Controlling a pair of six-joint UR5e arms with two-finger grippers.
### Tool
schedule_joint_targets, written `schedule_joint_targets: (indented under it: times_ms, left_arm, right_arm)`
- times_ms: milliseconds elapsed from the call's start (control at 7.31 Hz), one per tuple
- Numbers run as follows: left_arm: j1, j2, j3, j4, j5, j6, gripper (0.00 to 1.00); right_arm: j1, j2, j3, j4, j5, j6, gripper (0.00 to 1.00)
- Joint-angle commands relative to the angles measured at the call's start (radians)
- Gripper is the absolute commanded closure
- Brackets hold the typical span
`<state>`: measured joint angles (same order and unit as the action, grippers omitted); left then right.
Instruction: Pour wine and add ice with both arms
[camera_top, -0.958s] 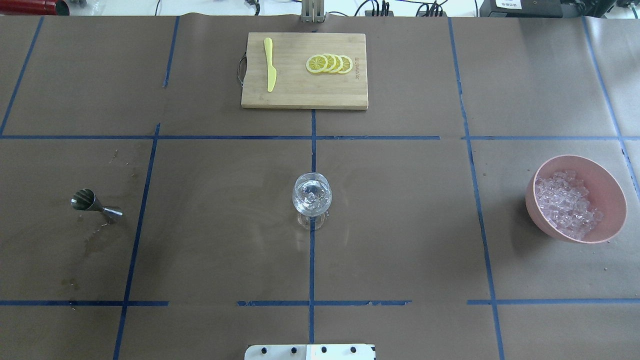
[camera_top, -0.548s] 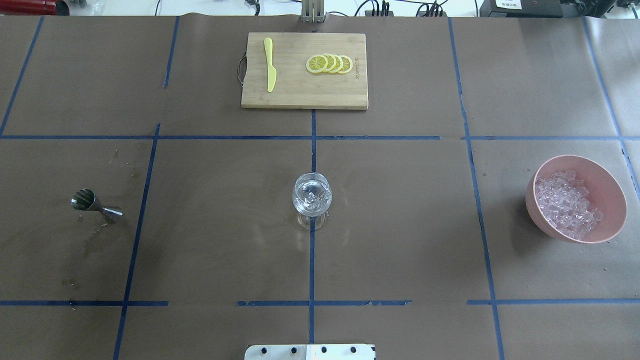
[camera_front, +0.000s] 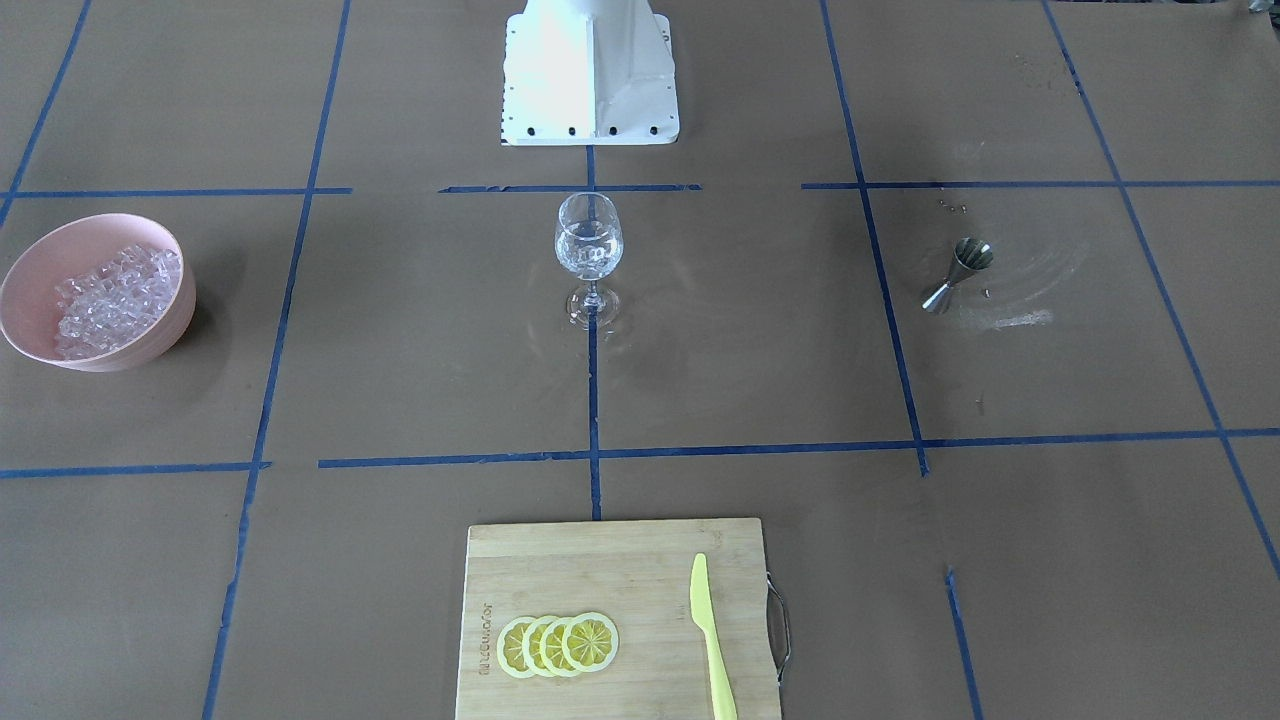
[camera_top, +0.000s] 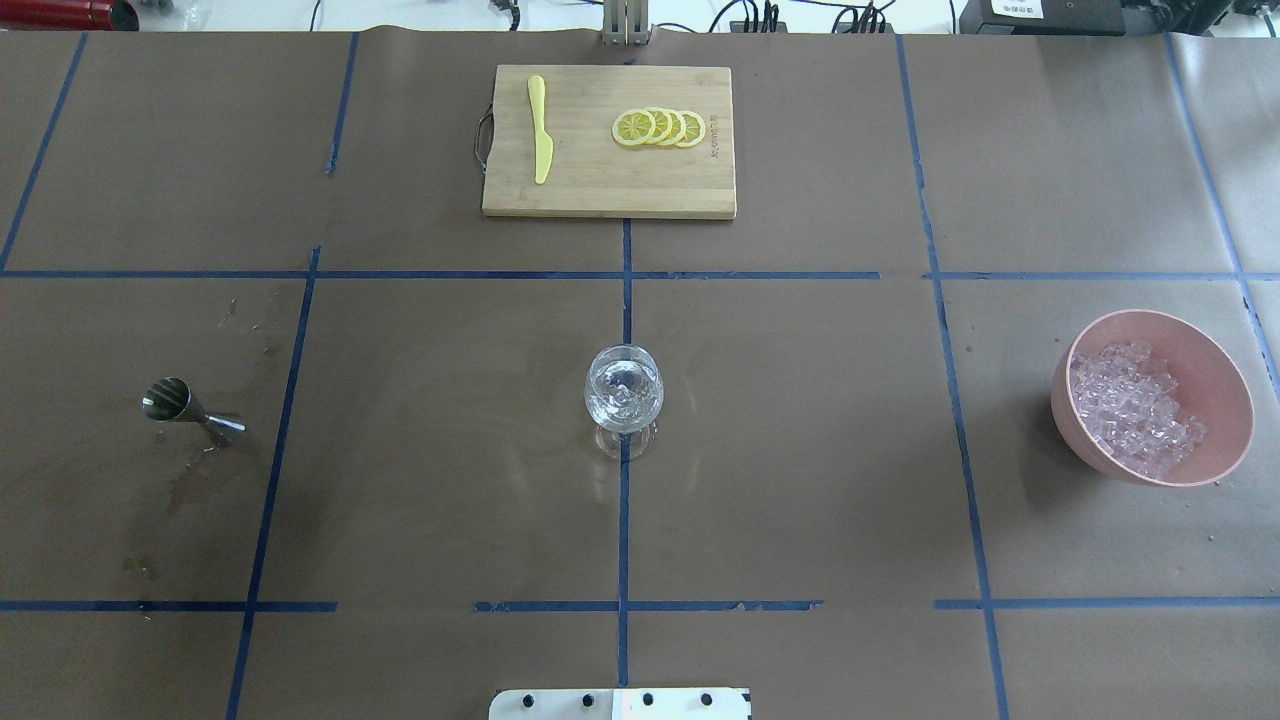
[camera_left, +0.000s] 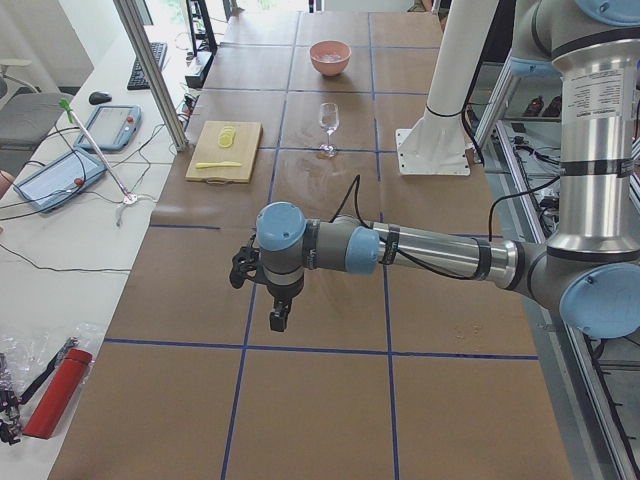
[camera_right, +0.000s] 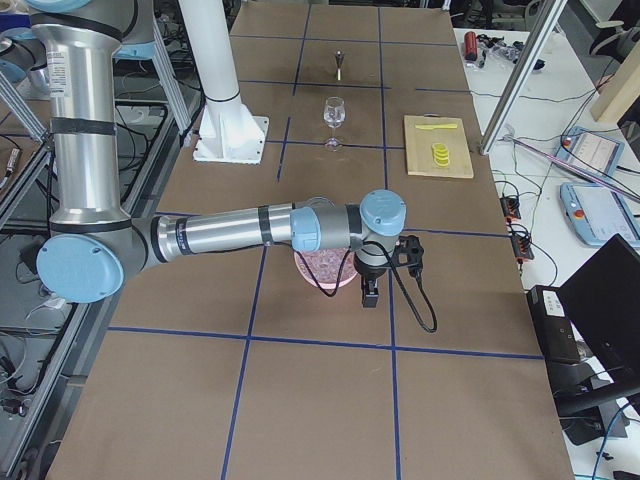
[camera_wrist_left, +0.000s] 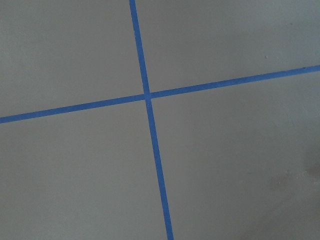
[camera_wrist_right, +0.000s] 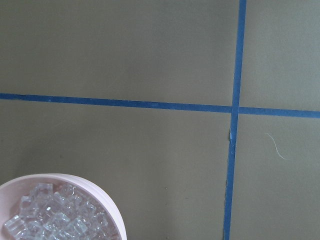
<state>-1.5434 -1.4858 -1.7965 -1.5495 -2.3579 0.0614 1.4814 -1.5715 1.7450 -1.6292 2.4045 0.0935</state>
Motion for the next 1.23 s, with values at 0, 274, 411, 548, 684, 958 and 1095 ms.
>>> schedule_joint_targets:
  times_ms: [0, 274, 411, 548, 684, 958, 1095]
  left_arm:
    - [0.000, 0.002, -0.001, -0.001, 0.000, 0.000, 0.00]
    - [0.000, 0.005, -0.001, -0.003, -0.001, -0.002, 0.00]
    - [0.000, 0.005, -0.001, -0.004, -0.001, -0.002, 0.00]
    - [0.000, 0.005, -0.001, -0.004, -0.001, -0.002, 0.00]
    - [0.000, 0.007, -0.001, -0.003, -0.001, -0.002, 0.00]
    - [0.000, 0.009, -0.001, -0.004, -0.001, -0.002, 0.00]
    - [0.000, 0.009, -0.001, -0.004, -0.003, -0.003, 0.00]
  right_arm:
    - [0.000, 0.002, 0.002, 0.000, -0.001, 0.006, 0.00]
    - [0.000, -0.002, 0.005, 0.000, 0.001, 0.018, 0.00]
    - [0.000, -0.004, 0.007, 0.000, 0.001, 0.025, 0.00]
    - [0.000, -0.007, 0.007, 0.000, 0.002, 0.026, 0.00]
    - [-0.001, -0.007, 0.005, 0.000, 0.001, 0.026, 0.00]
    - [-0.001, -0.007, 0.004, 0.000, 0.001, 0.028, 0.00]
    - [-0.001, -0.007, 0.004, 0.000, 0.002, 0.028, 0.00]
